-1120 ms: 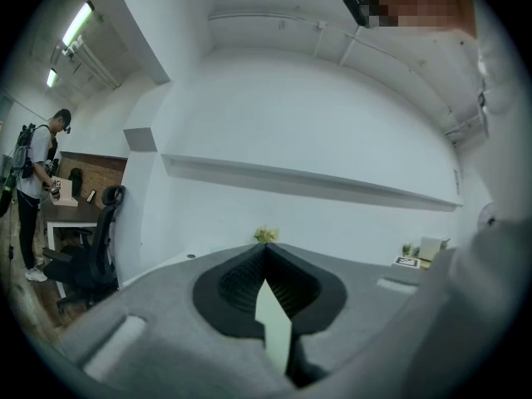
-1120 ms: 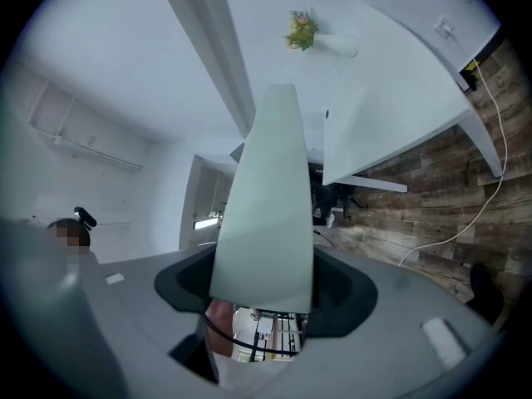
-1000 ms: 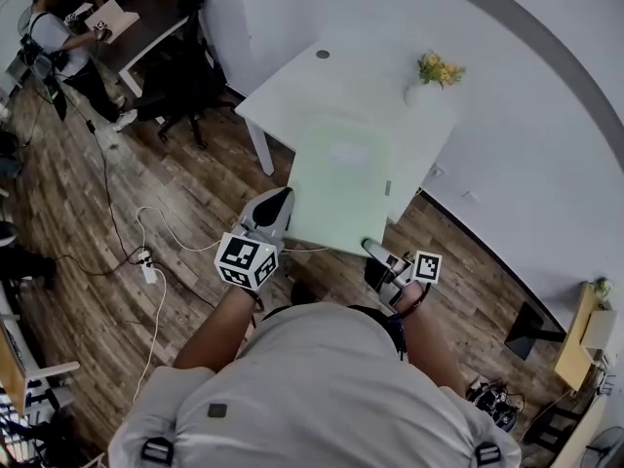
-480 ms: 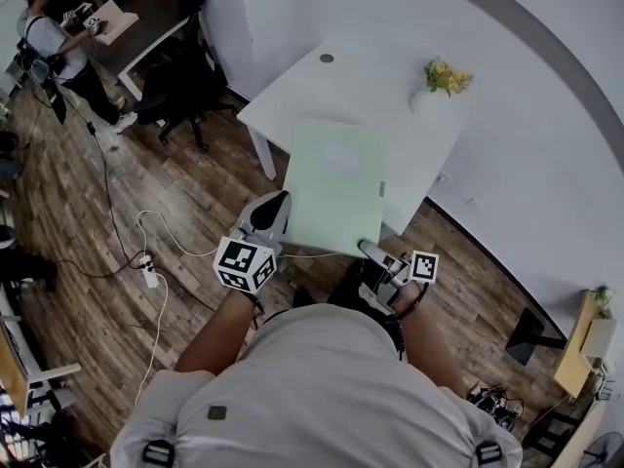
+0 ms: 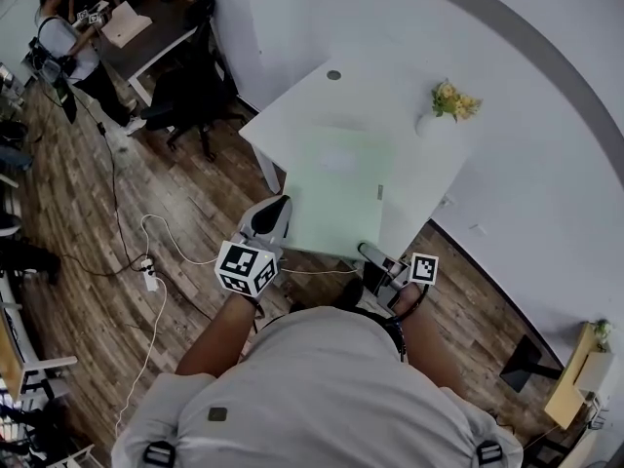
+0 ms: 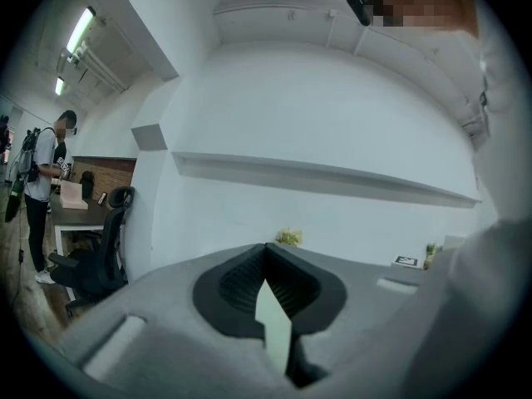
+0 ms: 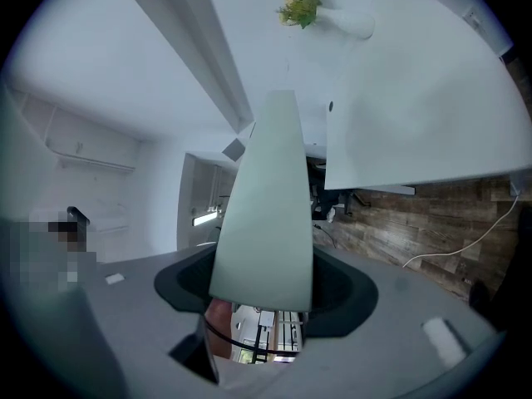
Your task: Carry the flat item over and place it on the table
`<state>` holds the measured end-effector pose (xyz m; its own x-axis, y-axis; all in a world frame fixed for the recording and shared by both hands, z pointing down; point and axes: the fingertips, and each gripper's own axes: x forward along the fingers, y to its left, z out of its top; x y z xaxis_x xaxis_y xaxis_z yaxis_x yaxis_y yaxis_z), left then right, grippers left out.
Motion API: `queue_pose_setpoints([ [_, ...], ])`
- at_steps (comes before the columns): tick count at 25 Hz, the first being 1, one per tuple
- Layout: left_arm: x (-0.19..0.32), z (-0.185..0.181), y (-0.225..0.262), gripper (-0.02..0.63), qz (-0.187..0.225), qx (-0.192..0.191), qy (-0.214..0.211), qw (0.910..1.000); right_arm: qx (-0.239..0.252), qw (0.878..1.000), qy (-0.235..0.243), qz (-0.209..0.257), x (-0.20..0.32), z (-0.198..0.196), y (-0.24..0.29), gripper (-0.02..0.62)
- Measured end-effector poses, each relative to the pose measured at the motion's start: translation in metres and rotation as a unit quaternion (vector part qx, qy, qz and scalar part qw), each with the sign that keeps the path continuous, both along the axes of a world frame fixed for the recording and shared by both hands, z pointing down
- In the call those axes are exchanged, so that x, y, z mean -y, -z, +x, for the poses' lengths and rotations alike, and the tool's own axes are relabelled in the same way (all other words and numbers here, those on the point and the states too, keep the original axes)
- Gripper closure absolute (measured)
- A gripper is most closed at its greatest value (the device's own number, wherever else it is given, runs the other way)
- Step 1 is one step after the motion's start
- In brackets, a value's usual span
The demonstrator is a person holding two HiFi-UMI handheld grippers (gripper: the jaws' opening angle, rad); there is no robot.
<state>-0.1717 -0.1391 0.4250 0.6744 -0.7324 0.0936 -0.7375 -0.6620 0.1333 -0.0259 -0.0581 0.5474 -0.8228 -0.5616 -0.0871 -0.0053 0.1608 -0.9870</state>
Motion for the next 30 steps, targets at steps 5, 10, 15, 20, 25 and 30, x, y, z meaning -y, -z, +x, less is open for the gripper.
queue_pose_setpoints([
  [5, 0.028, 0.038, 0.001, 0.606, 0.003, 0.003, 0.01, 0.9999, -0.001, 1.0, 0.009, 0.003, 0.035, 0.041, 0.0, 0.291],
  [10, 0.05, 0.08, 0.006, 0.606, 0.007, 0.005, 0.018, 0.9998, -0.004, 1.0, 0.016, 0.005, 0.063, 0.085, 0.004, 0.291],
  [15, 0.067, 0.119, 0.009, 0.606, 0.009, 0.013, 0.024, 0.9996, 0.001, 1.0, 0.022, 0.011, 0.087, 0.126, 0.008, 0.29],
  [20, 0.073, 0.151, 0.004, 0.606, 0.006, 0.019, 0.03, 0.9994, 0.003, 1.0, 0.03, 0.008, 0.095, 0.157, 0.004, 0.29],
  [25, 0.074, 0.164, -0.001, 0.606, 0.001, 0.025, 0.034, 0.9991, 0.0, 0.999, 0.033, 0.001, 0.098, 0.173, -0.006, 0.29],
  [30, 0.081, 0.165, -0.009, 0.606, -0.01, 0.023, 0.038, 0.999, 0.004, 1.0, 0.03, -0.007, 0.104, 0.174, -0.014, 0.288],
])
